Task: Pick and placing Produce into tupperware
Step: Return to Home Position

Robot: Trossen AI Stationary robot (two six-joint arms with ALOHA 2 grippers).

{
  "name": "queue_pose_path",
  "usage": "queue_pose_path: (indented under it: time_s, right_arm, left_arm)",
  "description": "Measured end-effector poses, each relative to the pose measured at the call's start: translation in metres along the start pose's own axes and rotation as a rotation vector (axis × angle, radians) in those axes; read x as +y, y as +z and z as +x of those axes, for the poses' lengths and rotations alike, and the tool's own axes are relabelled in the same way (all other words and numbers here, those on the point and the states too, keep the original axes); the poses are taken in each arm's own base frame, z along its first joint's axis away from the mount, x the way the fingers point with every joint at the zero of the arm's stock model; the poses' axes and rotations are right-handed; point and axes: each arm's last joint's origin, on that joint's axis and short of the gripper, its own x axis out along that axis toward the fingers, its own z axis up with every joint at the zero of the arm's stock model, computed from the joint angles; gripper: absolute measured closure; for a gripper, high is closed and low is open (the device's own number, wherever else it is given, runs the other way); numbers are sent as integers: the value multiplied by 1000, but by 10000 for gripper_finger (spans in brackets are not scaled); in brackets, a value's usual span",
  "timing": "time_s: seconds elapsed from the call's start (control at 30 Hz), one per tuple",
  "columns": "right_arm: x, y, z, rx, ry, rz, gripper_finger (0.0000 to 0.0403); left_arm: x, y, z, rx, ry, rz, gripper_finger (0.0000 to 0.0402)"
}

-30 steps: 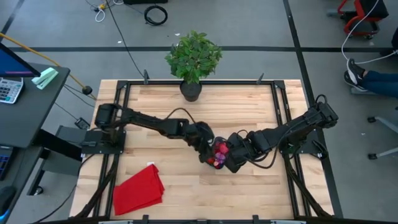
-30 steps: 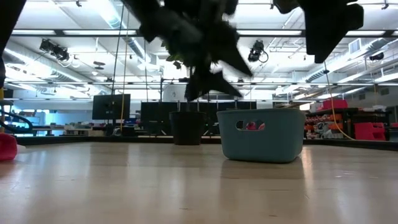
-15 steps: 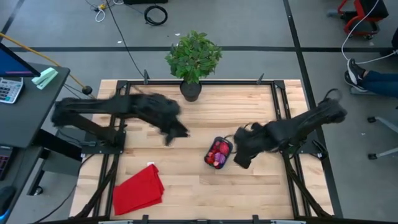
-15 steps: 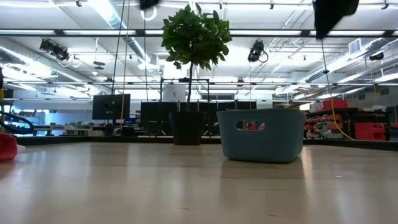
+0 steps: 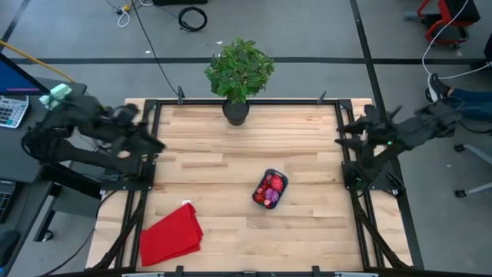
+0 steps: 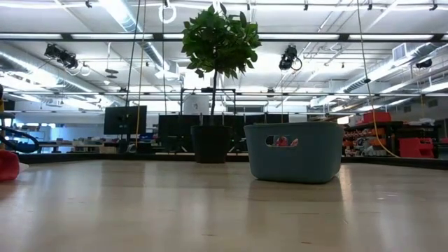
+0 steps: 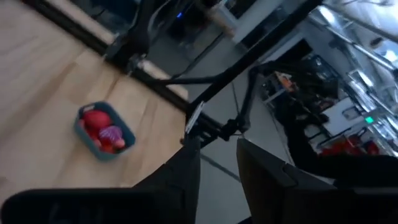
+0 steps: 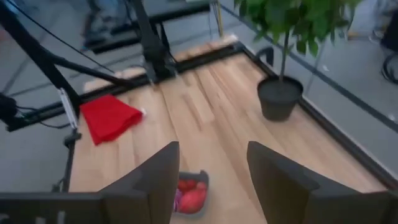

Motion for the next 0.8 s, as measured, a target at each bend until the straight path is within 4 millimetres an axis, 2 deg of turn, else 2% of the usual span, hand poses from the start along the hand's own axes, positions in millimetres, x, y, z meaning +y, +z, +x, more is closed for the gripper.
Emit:
queue_pose_path:
  time_s: [0.23, 0.33, 0.53, 0.67, 0.8]
  right_arm:
    - [-27, -4, -26, -88, 24, -39, 205]
    - [-39, -10, -34, -121, 19, -16, 205]
    - [-57, -28, -37, -203, 28, 39, 205]
    - [-57, -48, -22, -309, 85, 60, 205]
    - [-50, -73, 6, -425, 165, 77, 205]
  left_arm:
    - [-4, -9, -52, -133, -76, 278, 282]
    - [-4, -15, -77, -202, -108, 313, 279]
    - [0, -32, -124, -335, -174, 432, 275]
    - [8, -42, -131, -422, -199, 526, 281]
    - [24, -54, -110, -457, -234, 582, 285]
